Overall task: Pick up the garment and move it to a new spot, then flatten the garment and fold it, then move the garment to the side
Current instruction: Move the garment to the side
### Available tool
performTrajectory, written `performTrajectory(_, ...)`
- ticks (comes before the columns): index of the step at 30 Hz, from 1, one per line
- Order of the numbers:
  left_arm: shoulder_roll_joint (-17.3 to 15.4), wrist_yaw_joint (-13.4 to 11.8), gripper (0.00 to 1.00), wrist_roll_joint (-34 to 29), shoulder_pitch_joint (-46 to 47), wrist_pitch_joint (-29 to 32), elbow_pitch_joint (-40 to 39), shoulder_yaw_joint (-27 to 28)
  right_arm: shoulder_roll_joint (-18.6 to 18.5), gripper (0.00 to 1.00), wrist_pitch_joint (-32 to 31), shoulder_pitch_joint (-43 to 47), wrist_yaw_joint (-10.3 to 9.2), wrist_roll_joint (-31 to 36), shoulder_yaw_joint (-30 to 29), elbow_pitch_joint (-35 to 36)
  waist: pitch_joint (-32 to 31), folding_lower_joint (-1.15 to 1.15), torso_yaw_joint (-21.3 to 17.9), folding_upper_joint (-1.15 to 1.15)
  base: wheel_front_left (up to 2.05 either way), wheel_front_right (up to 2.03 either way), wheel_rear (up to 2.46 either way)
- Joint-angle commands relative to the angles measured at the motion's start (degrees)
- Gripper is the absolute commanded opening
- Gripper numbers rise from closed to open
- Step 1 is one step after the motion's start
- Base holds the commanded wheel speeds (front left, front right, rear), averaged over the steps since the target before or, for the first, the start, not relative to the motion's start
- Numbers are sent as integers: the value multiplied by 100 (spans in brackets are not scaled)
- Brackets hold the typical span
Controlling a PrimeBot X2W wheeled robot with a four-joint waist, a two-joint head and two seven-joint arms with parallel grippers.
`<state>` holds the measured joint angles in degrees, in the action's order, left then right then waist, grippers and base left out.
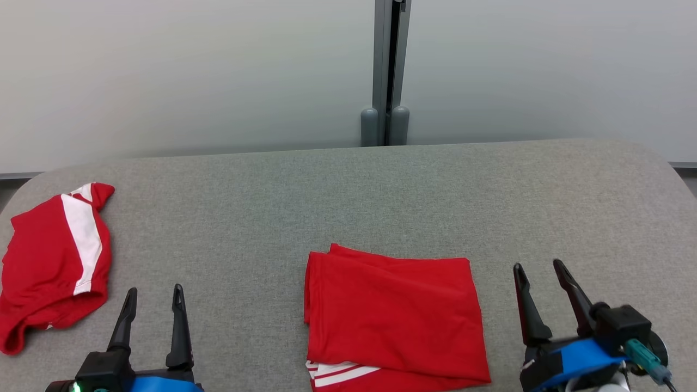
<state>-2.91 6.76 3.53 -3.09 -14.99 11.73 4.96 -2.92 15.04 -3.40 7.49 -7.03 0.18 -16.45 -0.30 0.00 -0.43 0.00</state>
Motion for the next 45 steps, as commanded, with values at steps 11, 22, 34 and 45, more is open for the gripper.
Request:
performTrajectory(11, 1, -31, 100, 38, 254, -27, -81, -58, -77, 100, -76, -1010, 1, 130, 533, -719, 224, 0, 119, 0, 0, 0, 0)
performTrajectory(22, 2, -39, 100, 94, 376, -27, -104, -24, -33, 100, -15, -1452, 1, -24, 757, -2184, 519, 0, 179, 0, 0, 0, 0)
performTrajectory(34, 2, -37, 100, 80, 526, -27, -96, -96, -2, 100, 19, -1665, 1, -194, 890, -3284, 710, 0, 165, 0, 0, 0, 0)
performTrajectory(45, 2, -24, 100, 134, 600, -26, -58, -125, 17, 100, -3, -1733, 7, -1055, 1691, -3514, 801, 0, 227, 0, 0, 0, 0)
